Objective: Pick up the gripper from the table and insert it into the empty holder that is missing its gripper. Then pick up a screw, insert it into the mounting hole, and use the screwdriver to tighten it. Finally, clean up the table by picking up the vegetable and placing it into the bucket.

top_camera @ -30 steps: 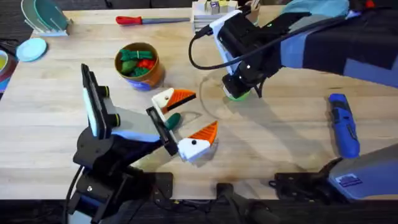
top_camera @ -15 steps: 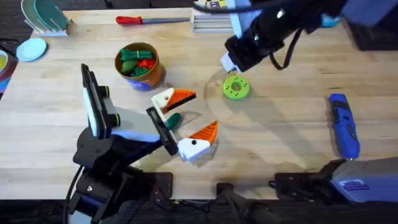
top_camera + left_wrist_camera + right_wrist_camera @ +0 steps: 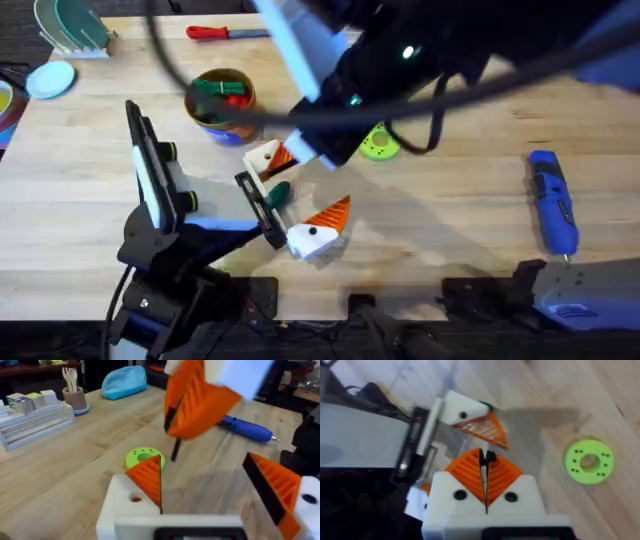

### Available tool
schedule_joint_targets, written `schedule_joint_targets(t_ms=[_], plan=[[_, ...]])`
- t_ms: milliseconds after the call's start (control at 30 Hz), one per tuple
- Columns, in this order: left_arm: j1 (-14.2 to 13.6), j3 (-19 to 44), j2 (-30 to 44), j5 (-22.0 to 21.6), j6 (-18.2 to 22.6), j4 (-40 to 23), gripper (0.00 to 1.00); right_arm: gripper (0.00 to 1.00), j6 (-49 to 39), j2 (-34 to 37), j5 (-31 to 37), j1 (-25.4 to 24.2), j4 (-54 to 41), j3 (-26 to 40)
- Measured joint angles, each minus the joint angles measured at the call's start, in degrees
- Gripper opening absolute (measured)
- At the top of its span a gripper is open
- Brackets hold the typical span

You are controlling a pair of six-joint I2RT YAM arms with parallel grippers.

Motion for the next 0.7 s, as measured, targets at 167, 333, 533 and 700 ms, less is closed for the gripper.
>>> schedule_joint_targets(t_ms=[167,333,533,700], plan=[[0.00,0.00,0.00,0.02,0.62,0.00,0.991,0.007,1.99,0.02,-0.27,3.29,3.28,0.00],[0.00,0.00,-0.01,0.01,0.85,0.00,0.991,0.007,2.98,0.78,-0.28,4.63,3.31,0.81],[0.00,0.00,-0.01,0.01,1.04,0.00,0.991,0.007,3.35,3.81,-0.04,4.86,3.37,4.18],[0.00,0.00,-0.02,0.02,1.04,0.00,0.991,0.007,3.27,4.35,2.16,4.83,3.22,5.59]])
